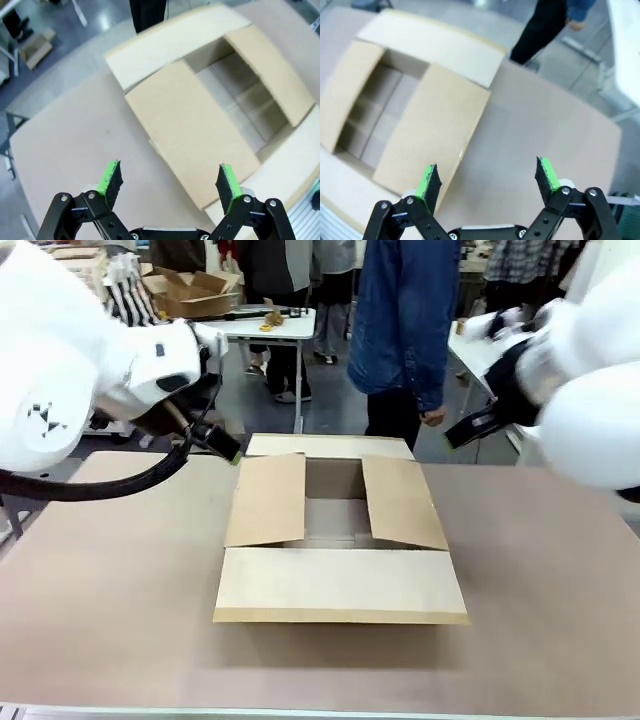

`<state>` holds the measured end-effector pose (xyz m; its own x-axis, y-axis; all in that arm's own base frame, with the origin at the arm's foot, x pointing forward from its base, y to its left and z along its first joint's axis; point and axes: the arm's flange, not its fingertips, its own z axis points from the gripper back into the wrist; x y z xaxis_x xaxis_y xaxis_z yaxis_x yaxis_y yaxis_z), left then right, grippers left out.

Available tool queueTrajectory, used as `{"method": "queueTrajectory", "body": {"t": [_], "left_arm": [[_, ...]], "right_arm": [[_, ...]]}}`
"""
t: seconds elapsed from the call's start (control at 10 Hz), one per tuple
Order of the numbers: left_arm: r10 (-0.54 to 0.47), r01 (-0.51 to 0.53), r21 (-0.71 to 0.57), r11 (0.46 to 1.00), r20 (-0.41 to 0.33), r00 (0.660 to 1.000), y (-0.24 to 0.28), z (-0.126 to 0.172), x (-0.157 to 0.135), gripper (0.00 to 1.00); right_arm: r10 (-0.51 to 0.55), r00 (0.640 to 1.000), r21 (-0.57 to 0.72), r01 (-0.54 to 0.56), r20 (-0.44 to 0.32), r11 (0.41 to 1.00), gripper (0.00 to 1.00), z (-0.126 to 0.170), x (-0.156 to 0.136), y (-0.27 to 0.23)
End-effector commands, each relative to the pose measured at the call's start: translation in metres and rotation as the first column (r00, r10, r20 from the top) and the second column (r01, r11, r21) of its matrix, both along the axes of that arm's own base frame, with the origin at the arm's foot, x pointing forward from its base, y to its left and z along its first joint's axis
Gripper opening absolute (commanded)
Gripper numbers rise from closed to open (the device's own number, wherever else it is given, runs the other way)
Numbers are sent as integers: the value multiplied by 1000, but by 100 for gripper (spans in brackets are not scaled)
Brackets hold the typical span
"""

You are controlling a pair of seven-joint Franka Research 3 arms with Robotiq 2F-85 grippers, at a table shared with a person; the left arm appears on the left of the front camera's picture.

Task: Pack the gift set into the box.
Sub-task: Place both hands on the side flaps of the Package Box and spread them outward.

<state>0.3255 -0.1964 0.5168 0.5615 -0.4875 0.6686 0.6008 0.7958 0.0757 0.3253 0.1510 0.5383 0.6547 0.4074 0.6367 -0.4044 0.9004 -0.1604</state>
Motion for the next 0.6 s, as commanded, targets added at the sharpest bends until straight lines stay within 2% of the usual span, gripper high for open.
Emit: {"method": "queueTrajectory", "body": {"t": [0.0,0.1,0.2,0.3,0.4,0.5], "left_arm": [[45,-48,28,998,108,993,25,-19,-59,100],[0,0,0,1000,0,1000,0,0,0,100],[0,0,0,1000,0,1000,0,0,0,100],[-2,2,1,1000,68,998,0,29,-22,100],[-187,178,-115,977,-81,979,14,20,-7,100],[-155,111,-195,974,-226,962,34,15,4,100]], "right_arm": [[-157,985,-127,166,73,978,100,-8,-60,-7],[-318,946,-331,321,66,887,100,-34,-53,-4],[-45,998,-38,46,46,998,100,25,-27,-2],[-140,987,-150,150,78,977,100,26,-40,-2],[-176,984,91,178,-34,980,100,22,-36,-18],[-193,974,268,219,-119,938,100,20,-37,-33]]}}
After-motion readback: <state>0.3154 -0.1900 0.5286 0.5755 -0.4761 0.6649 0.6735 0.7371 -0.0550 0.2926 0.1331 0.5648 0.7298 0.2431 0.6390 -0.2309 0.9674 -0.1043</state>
